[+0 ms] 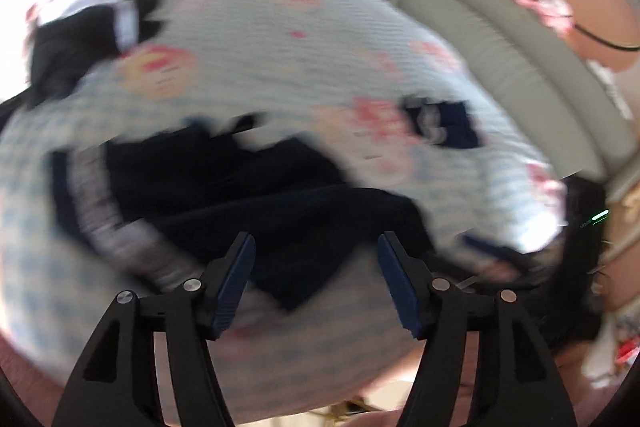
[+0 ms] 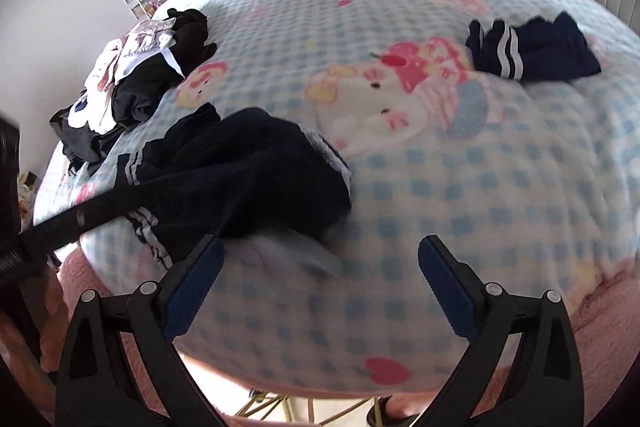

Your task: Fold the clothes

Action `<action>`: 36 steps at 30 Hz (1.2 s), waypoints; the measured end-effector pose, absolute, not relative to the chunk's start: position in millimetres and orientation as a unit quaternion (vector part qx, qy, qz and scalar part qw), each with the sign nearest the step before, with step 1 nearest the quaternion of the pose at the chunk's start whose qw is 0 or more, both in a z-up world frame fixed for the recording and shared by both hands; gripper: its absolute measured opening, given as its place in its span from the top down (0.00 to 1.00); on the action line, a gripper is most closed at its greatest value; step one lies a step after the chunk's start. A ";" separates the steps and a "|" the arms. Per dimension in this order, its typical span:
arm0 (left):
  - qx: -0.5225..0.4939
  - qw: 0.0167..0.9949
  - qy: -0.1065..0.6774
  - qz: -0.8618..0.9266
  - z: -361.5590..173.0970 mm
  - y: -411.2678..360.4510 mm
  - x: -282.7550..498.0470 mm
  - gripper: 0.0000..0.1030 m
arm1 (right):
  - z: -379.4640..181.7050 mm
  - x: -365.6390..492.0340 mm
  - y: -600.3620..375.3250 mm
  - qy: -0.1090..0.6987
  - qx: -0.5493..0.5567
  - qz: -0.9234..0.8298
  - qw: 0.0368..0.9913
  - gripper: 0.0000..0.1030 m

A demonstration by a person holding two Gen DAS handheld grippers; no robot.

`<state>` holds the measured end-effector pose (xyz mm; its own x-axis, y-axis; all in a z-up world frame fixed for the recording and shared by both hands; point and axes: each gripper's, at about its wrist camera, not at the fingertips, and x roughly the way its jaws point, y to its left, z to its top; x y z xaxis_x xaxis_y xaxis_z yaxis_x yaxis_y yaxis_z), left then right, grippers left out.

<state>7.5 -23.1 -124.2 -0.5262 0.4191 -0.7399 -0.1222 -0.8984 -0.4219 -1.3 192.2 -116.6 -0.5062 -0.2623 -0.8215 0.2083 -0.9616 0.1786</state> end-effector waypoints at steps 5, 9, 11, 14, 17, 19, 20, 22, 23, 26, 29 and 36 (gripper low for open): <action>-0.457 0.189 -0.187 0.849 -137.8 -30.2 29.3 0.37 | -135.8 -10.1 183.1 0.032 0.493 -0.862 0.115 0.04; -0.481 0.161 -0.200 0.838 -156.1 -32.8 33.6 0.35 | -152.1 -16.3 205.0 0.008 0.517 -0.853 0.066 0.04; -0.501 0.138 -0.162 0.839 -169.3 -28.6 33.9 0.35 | -156.8 -19.3 216.2 -0.010 0.523 -0.850 0.062 0.04; -0.511 0.123 -0.139 0.839 -180.5 -22.3 34.3 0.46 | -165.6 -24.7 223.6 -0.038 0.534 -0.842 0.070 0.07; -0.501 0.108 -0.109 0.852 -165.3 -21.1 24.3 0.88 | -170.0 -29.3 220.2 -0.045 0.540 -0.836 0.088 0.38; -0.465 0.118 -0.108 0.871 -129.7 -29.1 7.1 0.94 | -154.6 -33.5 212.6 -0.019 0.520 -0.848 0.098 0.66; -0.445 0.123 -0.107 0.881 -110.3 -33.7 -2.0 0.95 | -146.0 -35.8 208.7 -0.007 0.508 -0.855 0.104 0.79; -0.397 0.125 -0.088 0.905 -62.3 -40.0 -20.8 0.95 | -118.9 -50.7 205.0 0.003 0.481 -0.870 0.108 0.90; -0.374 0.123 -0.078 0.916 -39.3 -43.7 -28.0 0.95 | -102.3 -58.6 204.3 0.004 0.464 -0.879 0.109 0.91; -0.314 0.128 -0.068 0.938 26.5 -50.4 -40.0 0.95 | -36.8 -73.2 204.9 0.007 0.392 -0.914 0.107 0.93; -0.274 0.135 -0.064 0.950 67.0 -53.4 -38.2 0.95 | 20.8 -73.7 206.0 0.003 0.331 -0.936 0.121 0.93; -0.322 0.108 -0.108 0.934 27.7 -70.1 -21.1 0.94 | -45.9 -56.7 181.7 -0.019 0.430 -0.880 0.200 0.78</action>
<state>-21.1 -70.1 27.7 -0.7693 0.2710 -0.5785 -0.1325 -0.9536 -0.2705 -56.7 181.7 -45.9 -0.5502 -0.3676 -0.7498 0.3356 -0.9195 0.2046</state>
